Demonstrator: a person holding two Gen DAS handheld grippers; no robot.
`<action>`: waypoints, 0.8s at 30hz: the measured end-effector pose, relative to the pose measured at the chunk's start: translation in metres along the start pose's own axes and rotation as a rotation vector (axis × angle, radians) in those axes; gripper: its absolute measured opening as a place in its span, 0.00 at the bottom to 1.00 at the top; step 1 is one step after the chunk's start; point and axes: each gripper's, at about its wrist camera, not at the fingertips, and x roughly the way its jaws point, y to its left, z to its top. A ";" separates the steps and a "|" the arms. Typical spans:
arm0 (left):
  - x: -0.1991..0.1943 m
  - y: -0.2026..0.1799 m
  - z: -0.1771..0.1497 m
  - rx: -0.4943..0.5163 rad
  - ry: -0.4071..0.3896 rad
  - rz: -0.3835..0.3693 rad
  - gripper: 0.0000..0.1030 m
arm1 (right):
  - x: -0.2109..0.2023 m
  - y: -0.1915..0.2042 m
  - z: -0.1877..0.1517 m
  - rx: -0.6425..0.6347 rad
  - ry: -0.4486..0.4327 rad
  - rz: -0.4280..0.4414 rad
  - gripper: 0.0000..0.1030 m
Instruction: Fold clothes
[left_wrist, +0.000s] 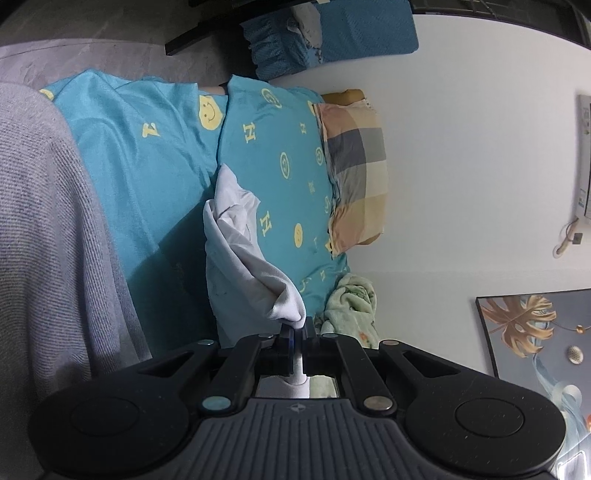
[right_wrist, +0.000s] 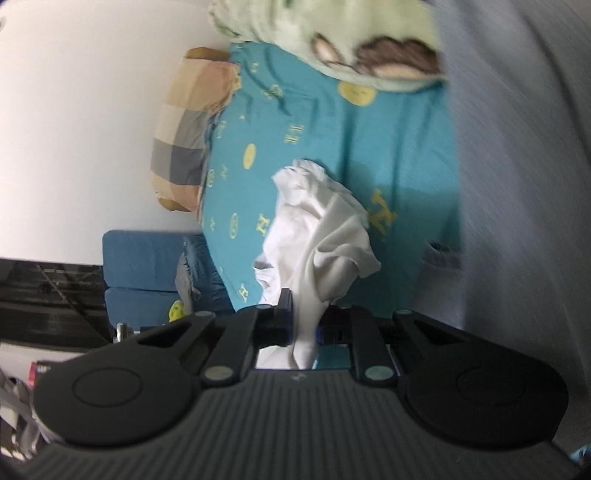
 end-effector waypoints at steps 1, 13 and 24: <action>0.001 -0.002 0.000 0.001 0.000 -0.002 0.03 | 0.003 0.007 0.004 -0.017 -0.002 0.001 0.14; 0.081 -0.041 0.037 -0.016 -0.058 -0.003 0.03 | 0.091 0.085 0.060 -0.117 0.007 -0.028 0.14; 0.224 -0.039 0.117 0.108 -0.117 0.142 0.04 | 0.224 0.104 0.103 -0.214 0.059 -0.112 0.15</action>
